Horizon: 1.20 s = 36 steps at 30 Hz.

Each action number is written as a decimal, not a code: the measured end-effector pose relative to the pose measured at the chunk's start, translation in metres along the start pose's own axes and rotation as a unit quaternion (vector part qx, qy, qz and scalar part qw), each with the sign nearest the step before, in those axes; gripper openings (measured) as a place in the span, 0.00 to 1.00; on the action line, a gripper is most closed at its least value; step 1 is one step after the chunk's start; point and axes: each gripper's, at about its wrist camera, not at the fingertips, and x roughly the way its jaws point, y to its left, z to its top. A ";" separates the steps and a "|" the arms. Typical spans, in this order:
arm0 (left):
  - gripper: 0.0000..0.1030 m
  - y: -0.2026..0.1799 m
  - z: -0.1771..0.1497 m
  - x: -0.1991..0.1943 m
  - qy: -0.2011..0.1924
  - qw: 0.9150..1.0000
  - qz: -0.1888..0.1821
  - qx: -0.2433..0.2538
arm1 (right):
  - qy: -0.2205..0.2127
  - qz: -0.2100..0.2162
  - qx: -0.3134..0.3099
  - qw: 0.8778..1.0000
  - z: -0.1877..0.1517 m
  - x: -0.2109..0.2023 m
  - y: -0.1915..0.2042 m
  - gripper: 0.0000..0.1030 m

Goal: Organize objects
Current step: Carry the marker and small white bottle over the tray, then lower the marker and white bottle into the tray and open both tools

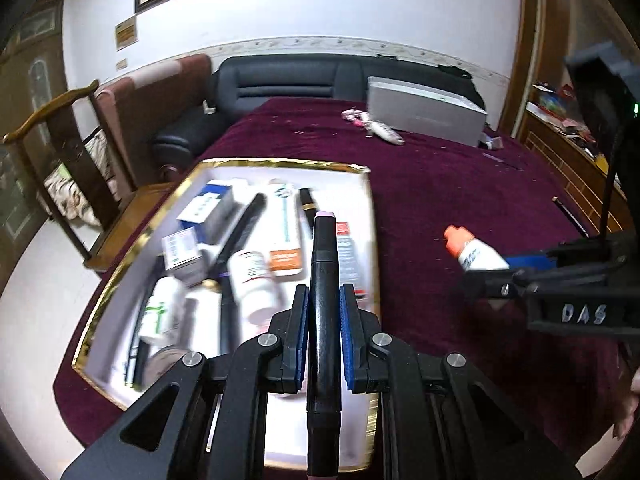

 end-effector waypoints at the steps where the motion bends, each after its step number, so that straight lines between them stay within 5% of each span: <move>1: 0.11 0.005 0.000 0.002 0.001 1.000 0.002 -0.004 | 0.001 0.006 -0.001 1.000 0.004 0.002 0.005 0.24; 16: 0.11 0.076 -0.004 0.023 0.037 0.999 0.018 -0.033 | 0.020 0.053 -0.029 0.998 0.030 0.047 0.082 0.25; 36: 0.11 0.087 0.001 0.057 0.075 0.997 -0.013 -0.022 | 0.052 0.047 0.001 0.998 0.037 0.083 0.083 0.25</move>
